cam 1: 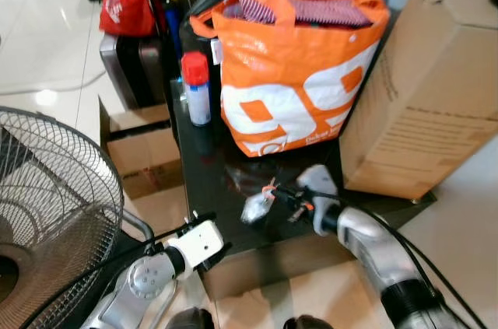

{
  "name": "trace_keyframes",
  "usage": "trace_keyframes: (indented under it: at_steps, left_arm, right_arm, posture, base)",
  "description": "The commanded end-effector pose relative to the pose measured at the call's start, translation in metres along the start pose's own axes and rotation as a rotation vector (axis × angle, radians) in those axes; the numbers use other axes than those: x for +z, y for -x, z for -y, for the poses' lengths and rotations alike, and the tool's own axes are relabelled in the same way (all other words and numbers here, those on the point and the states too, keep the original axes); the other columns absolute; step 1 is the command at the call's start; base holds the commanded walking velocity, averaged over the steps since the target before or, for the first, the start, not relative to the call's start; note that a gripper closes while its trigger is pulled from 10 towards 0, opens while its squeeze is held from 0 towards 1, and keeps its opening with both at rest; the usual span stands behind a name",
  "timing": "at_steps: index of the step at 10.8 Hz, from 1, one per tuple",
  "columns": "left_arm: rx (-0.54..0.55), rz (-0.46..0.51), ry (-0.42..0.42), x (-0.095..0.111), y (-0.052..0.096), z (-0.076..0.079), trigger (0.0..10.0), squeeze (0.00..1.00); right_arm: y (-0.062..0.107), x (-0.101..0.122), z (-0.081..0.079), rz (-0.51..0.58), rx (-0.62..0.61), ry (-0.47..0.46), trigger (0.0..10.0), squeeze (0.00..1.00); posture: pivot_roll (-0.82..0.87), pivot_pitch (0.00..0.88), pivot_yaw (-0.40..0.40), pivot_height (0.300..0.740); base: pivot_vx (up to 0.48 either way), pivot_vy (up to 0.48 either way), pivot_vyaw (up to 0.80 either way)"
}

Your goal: Hang keys on a hook

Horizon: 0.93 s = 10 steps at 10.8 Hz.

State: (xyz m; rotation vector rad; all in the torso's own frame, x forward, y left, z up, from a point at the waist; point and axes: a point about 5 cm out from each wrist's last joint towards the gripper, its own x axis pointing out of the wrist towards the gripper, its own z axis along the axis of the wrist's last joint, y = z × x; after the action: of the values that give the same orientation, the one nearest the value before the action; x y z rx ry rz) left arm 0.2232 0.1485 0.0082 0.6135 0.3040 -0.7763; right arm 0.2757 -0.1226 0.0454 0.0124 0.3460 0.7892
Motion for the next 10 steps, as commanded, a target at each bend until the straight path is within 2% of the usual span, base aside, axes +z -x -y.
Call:
trace_keyframes:
  at_steps: [1, 2, 4, 5, 6, 8, 9, 10]
  left_arm:
    - [0.016, 0.006, -0.003, -0.001, 0.0, 0.0, 10.0, 0.0]
    - [0.032, 0.011, 0.001, -0.002, 0.0, 0.0, 10.0, 0.0]
    - [0.044, 0.017, 0.0, -0.003, 0.001, 0.001, 10.0, 0.0]
    - [0.073, 0.037, 0.007, -0.004, 0.002, 0.001, 10.0, 0.0]
    - [0.126, 0.073, 0.081, -0.006, 0.004, 0.003, 10.0, 0.0]
    - [0.221, 0.122, 0.257, -0.011, 0.008, 0.006, 10.0, 0.0]
    - [0.271, 0.115, 0.259, -0.014, 0.01, 0.005, 10.0, 0.0]
    - [0.325, 0.185, 0.224, 0.022, 0.009, -0.03, 10.0, 0.0]
  right_arm:
    - [0.005, 0.01, 0.0, 0.06, -0.003, -0.05, 0.0, 0.0]
    - [0.008, 0.011, -0.002, 0.089, -0.016, -0.1, 0.0, 0.0]
    - [0.01, 0.015, -0.005, 0.124, -0.041, -0.139, 0.0, 0.0]
    - [0.016, 0.023, -0.006, 0.185, -0.086, -0.202, 0.0, 0.0]
    - [0.029, 0.031, -0.008, 0.252, -0.141, -0.265, 0.0, 0.0]
    - [0.052, 0.042, -0.01, 0.323, -0.242, -0.281, 0.0, 0.0]
    - [0.065, 0.047, -0.01, 0.338, -0.339, -0.27, 0.0, 0.0]
    - [0.072, 0.05, -0.01, 0.324, -0.408, -0.245, 3.3, 0.0]
  posture:
    - [-0.06, 0.0, -0.007, 0.74]
    - [-0.06, 0.0, -0.005, 0.74]
    - [-0.06, 0.0, -0.001, 0.74]
    - [-0.06, 0.0, -0.004, 0.74]
    - [-0.06, 0.0, 0.0, 0.74]
    - [-0.07, 0.0, 0.007, 0.74]
    - [-0.08, 0.0, 0.01, 0.74]
    - [-0.08, 0.0, 0.012, 0.74]
  base:
    - [0.0, 0.0, 0.0]
    - [0.0, 0.0, 0.0]
    - [0.0, 0.0, 0.0]
    - [0.0, 0.0, 0.0]
    - [0.0, 0.0, 0.0]
    - [0.0, 0.0, 0.0]
    - [0.0, 0.0, 0.0]
    - [0.0, 0.0, 0.0]
